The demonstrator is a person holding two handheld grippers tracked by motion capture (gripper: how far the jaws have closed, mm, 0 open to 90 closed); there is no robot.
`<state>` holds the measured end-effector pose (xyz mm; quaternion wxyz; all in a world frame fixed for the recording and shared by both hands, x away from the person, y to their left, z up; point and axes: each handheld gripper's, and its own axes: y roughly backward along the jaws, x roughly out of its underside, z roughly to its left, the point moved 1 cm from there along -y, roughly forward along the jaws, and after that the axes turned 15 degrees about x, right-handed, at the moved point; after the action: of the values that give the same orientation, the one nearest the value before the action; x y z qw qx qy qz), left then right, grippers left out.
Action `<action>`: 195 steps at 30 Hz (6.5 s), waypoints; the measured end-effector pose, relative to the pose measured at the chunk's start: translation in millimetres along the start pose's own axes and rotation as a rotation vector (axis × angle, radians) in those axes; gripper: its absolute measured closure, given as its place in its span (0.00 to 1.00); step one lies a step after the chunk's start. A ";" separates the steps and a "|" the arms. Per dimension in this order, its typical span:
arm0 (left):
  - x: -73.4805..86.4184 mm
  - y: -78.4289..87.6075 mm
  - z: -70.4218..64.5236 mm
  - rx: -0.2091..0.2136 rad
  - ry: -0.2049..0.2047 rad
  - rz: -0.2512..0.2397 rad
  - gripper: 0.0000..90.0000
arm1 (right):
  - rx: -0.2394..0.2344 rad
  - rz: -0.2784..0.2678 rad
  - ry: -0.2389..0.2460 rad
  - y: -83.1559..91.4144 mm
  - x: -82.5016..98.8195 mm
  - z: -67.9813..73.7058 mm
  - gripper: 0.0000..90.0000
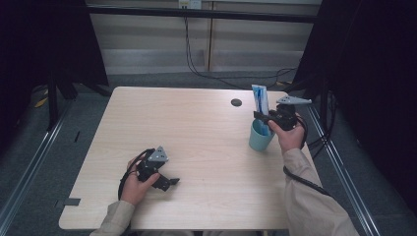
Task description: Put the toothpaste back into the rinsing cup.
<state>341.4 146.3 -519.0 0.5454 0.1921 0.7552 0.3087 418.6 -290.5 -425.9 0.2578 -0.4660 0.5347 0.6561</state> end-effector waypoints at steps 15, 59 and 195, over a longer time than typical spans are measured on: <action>0.0 0.1 0.0 -0.001 -0.001 0.001 0.00 | 0.016 0.036 0.041 0.3 10.3 -1.8 0.71; 0.0 0.1 0.0 0.000 -0.001 0.001 0.00 | -0.007 0.042 0.035 8.8 2.6 1.7 0.49; 0.0 0.0 0.0 0.000 -0.001 0.001 0.00 | -0.313 0.231 0.307 55.0 115.7 94.7 0.17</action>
<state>341.4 146.3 -519.0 0.5455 0.1928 0.7549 0.3089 290.8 -236.1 -503.7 0.0216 -0.5303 0.5089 0.6777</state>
